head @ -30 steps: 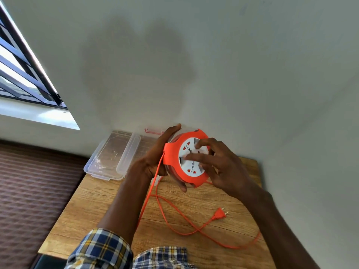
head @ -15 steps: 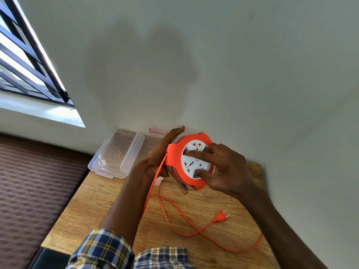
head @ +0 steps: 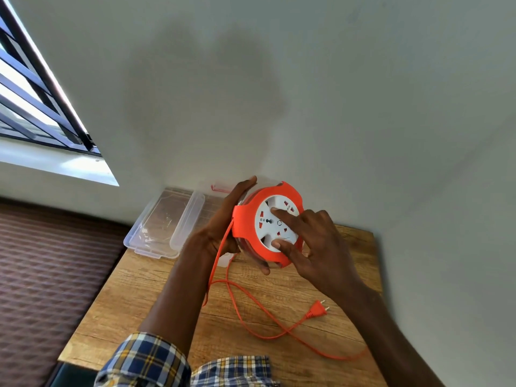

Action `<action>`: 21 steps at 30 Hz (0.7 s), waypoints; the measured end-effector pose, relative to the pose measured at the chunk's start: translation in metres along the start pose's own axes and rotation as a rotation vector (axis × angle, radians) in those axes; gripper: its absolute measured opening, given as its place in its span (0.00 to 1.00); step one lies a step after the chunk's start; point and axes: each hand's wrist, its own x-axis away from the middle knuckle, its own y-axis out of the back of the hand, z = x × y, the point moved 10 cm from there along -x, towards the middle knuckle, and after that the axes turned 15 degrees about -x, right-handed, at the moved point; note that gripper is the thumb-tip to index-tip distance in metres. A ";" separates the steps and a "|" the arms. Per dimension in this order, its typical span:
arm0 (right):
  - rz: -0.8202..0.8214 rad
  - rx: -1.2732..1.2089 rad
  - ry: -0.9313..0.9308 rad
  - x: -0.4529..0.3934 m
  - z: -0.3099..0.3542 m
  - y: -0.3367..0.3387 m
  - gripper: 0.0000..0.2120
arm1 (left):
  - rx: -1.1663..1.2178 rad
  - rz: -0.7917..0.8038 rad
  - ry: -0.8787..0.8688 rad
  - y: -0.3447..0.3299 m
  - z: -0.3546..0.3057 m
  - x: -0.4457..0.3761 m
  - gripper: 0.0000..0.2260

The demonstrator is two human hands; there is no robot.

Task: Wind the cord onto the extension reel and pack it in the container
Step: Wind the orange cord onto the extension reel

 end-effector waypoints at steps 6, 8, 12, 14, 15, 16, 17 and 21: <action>0.060 -0.074 0.172 -0.013 0.009 0.008 0.25 | -0.062 0.039 -0.002 -0.010 -0.007 0.006 0.25; 0.207 -0.060 0.235 -0.015 0.014 0.000 0.28 | -0.055 0.066 0.020 -0.013 -0.001 0.007 0.25; 0.347 0.035 0.318 -0.014 0.020 -0.008 0.33 | -0.065 0.045 0.027 -0.006 0.003 0.008 0.24; 0.359 0.059 0.334 -0.014 0.022 -0.009 0.34 | -0.069 0.055 0.038 -0.006 0.006 0.007 0.24; 0.359 0.058 0.349 -0.015 0.025 -0.009 0.35 | -0.064 0.055 0.046 -0.005 0.007 0.006 0.24; 0.367 0.052 0.356 -0.015 0.026 -0.008 0.36 | -0.052 0.060 0.049 -0.005 0.008 0.005 0.23; 0.375 0.045 0.367 -0.015 0.028 -0.008 0.36 | -0.036 0.059 0.047 -0.003 0.009 0.004 0.23; 0.398 0.046 0.373 -0.014 0.032 -0.011 0.36 | -0.015 0.054 0.022 0.002 0.007 -0.002 0.23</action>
